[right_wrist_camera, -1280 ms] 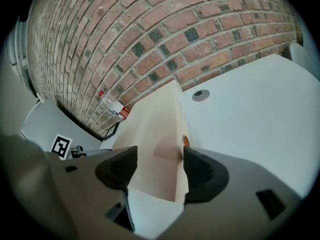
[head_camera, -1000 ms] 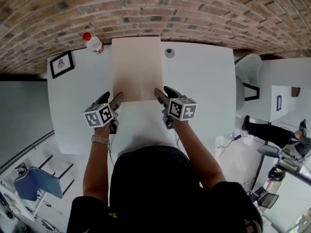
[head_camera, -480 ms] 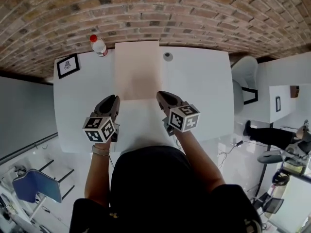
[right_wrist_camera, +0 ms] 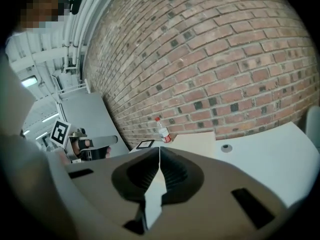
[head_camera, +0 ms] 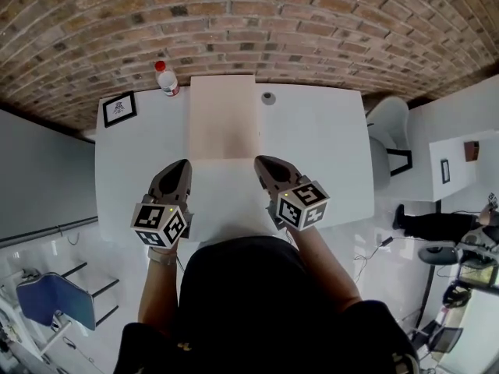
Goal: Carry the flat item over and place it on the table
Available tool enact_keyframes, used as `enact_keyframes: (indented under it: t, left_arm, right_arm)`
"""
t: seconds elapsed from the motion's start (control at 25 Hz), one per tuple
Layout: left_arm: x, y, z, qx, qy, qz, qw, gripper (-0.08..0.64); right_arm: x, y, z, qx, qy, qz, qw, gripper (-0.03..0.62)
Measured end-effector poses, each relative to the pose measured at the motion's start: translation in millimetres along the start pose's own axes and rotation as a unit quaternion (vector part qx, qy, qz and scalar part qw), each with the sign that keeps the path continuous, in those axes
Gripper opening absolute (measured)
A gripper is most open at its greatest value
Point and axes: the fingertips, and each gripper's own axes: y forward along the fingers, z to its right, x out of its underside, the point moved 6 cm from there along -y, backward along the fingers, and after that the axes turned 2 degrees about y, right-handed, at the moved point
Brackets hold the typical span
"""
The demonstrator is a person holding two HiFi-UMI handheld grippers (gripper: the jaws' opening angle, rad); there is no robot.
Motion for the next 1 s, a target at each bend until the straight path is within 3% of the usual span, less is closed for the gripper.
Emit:
enact_keyframes:
  t: [0.24,0.48,0.72,1.0]
  left_arm:
    - [-15.8,-28.6,34.6,0.028,0.028,0.026,0.9989,0.003]
    - [-24.0,-59.8,65.5,0.046,0.07,0.045,0.9955,0.003]
    - [-26.9,-84.9,86.0,0.057,0.073,0.075,0.9928,0.004]
    - [-24.3,-98.5,97.7,0.069,0.08,0.082,0.991,0.003]
  right_arm:
    - [-7.5,-32.9,-25.6,-0.008,-0.066,0.016,0.998,0.014]
    - [-8.3,-62.5,-48.9,-0.026,-0.081,0.038,0.996,0.014]
    - [-11.2,-86.7,-66.5,-0.039,-0.094,0.062,0.993,0.014]
    - [-7.6,-103.7,-79.6,-0.045,-0.111,0.079,0.99,0.014]
